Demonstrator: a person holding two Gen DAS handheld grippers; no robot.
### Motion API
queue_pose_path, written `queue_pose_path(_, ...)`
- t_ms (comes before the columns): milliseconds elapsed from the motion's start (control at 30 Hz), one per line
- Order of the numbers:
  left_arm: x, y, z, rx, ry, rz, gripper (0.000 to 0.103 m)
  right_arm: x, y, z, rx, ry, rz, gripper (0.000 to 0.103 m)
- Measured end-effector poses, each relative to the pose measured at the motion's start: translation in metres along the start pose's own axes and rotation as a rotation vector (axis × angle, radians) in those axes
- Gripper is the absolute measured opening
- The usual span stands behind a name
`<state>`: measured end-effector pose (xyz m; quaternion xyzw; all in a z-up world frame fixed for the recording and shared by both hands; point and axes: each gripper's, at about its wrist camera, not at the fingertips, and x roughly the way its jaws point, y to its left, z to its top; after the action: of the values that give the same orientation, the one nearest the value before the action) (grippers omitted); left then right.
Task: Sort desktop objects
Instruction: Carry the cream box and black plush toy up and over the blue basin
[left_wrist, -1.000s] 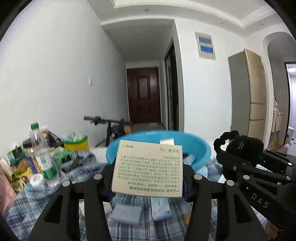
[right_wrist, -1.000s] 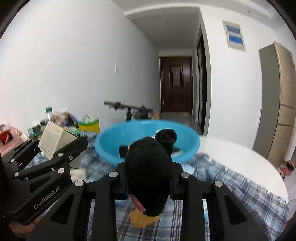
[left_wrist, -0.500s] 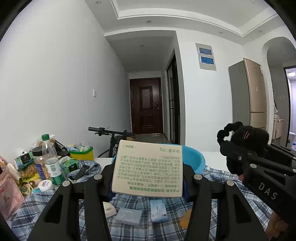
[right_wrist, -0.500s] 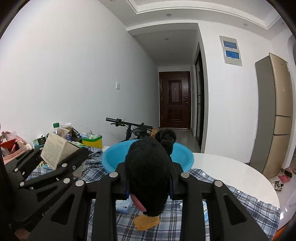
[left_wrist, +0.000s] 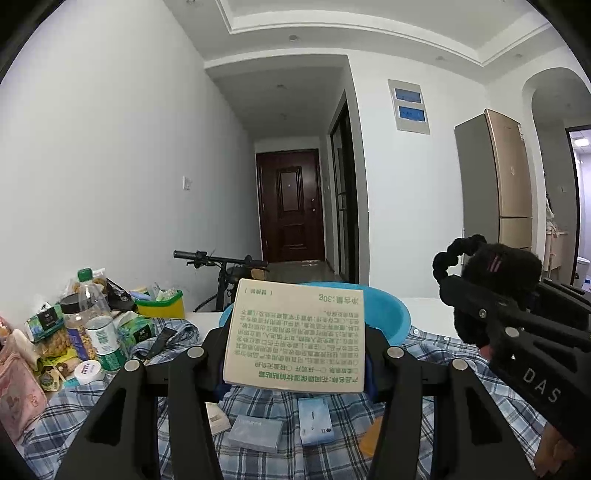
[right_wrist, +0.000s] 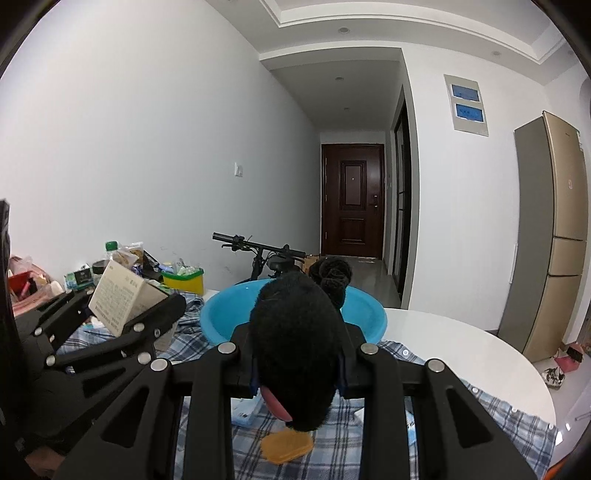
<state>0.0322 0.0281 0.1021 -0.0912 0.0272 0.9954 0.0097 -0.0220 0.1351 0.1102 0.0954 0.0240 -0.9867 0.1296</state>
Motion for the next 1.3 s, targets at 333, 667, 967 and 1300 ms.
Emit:
queue_pose_path(333, 0.077, 0.009, 0.034, 0.003, -0.026, 0.018, 0.055, 0.060, -0.013, 0.031, -0.025, 0.004, -0.019, 0.027)
queue_pose_path(667, 0.172, 0.027, 0.059, -0.026, -0.004, 0.035, 0.055, 0.143, -0.025, 0.060, -0.025, 0.012, -0.017, 0.027)
queue_pose_path(967, 0.252, 0.033, 0.061, -0.046, 0.051, 0.022, 0.055, 0.207, -0.043, 0.065, 0.005, 0.055, -0.021, 0.027)
queue_pose_path(1300, 0.285, 0.036, 0.055, -0.042, 0.101, 0.029, 0.055, 0.239, -0.052, 0.056, 0.029, 0.099, -0.016, 0.027)
